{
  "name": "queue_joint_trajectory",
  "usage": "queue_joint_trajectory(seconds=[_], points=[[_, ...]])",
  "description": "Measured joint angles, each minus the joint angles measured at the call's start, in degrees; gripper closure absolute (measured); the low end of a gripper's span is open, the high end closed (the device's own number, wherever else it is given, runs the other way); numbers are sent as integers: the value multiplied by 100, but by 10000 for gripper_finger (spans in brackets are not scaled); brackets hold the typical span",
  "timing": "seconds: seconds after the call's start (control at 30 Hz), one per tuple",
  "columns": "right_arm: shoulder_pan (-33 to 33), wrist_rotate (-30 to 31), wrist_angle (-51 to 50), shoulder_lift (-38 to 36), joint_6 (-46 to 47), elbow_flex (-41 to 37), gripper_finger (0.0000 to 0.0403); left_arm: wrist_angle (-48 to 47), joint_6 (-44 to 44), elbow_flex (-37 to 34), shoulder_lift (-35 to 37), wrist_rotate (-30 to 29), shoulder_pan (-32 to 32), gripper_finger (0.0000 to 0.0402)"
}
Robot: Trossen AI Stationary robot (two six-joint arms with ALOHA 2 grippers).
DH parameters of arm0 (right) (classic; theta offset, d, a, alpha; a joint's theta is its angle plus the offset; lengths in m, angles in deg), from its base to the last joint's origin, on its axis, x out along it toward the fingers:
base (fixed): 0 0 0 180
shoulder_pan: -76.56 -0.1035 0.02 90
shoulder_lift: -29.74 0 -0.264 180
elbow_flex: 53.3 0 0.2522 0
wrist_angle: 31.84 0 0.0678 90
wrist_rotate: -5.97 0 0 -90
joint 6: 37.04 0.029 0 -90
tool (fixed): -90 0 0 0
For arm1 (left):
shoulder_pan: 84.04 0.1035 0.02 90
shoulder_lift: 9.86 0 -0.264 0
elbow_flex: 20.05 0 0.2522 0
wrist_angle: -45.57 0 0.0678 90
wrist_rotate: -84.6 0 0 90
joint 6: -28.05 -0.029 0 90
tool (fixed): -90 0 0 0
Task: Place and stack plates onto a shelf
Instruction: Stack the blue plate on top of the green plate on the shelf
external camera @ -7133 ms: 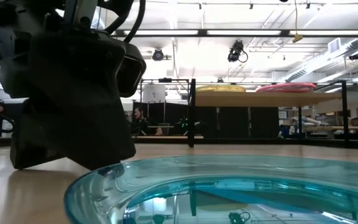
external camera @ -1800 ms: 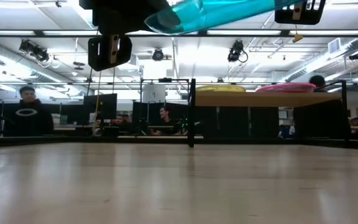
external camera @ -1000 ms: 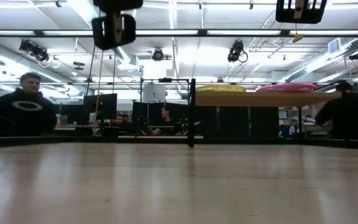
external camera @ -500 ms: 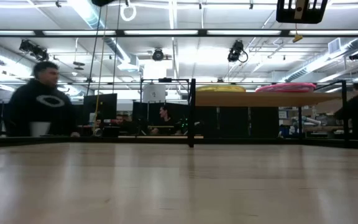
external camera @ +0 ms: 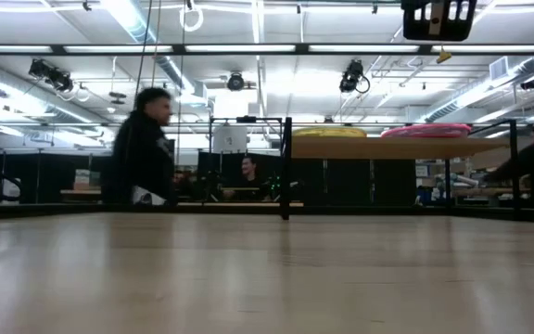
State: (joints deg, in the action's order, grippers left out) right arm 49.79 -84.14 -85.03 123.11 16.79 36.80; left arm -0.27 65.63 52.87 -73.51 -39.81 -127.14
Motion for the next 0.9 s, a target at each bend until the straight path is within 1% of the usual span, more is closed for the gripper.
queue_joint_trajectory(seconds=[0.07,0.17,0.27,0.47,0.63,0.73,0.9], points=[[60,-56,-60,0,0,53,389,21,6,-215,41,-165,-249,324],[173,-147,-116,0,-121,191,389,382,66,-671,54,-391,-467,324],[297,-181,-214,-1,-330,420,389,1107,74,-1253,62,-432,-526,324],[634,-402,-818,-3,-827,992,389,3166,-224,-2494,65,-180,-402,324],[1003,-407,-1666,-38,-1213,1488,389,4458,-224,-3326,65,-140,-270,324],[1272,-407,-2203,-87,-1457,1788,389,5055,-267,-3717,65,-139,-186,324],[1793,-409,-2834,-177,-1961,2256,389,5726,-286,-4210,65,-138,26,324]])
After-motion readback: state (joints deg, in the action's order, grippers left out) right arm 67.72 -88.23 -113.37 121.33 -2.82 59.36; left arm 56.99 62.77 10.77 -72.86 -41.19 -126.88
